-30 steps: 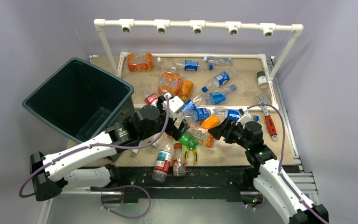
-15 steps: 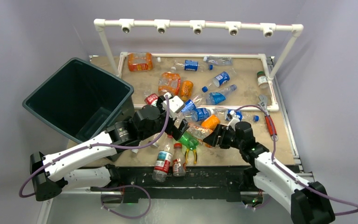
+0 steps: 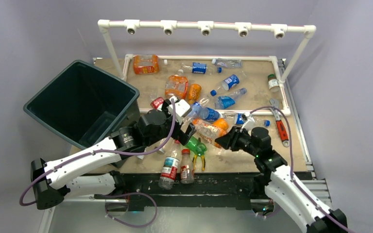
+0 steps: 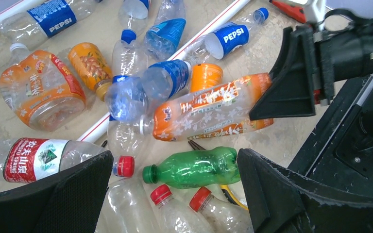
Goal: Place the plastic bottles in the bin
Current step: Pick up the plastic bottle at the center of the board, then place the plastic bottle in the trash bin.
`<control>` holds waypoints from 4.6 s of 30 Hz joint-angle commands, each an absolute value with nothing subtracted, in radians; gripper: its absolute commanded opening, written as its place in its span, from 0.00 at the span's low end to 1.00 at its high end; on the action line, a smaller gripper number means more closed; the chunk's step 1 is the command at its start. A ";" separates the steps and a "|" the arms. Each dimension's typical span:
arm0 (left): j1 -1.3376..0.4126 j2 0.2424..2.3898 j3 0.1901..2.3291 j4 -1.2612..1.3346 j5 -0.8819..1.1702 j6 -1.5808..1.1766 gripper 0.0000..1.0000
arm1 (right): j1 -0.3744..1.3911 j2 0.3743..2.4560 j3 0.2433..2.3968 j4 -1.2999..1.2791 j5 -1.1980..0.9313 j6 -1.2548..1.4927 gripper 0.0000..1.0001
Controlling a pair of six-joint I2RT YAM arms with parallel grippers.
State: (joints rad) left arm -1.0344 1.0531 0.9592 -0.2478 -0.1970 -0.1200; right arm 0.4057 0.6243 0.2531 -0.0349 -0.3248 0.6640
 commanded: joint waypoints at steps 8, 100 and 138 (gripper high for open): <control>-1.031 0.837 0.922 0.041 -0.317 -0.213 0.99 | 0.409 0.426 0.617 -0.194 -0.327 0.513 0.00; -1.034 1.210 2.023 -0.389 -1.227 0.133 0.00 | 0.409 0.181 0.516 -0.035 -0.308 0.537 0.99; -0.582 1.313 1.858 -0.746 -1.125 -0.027 0.64 | 0.408 0.223 0.437 0.029 -0.338 0.605 0.99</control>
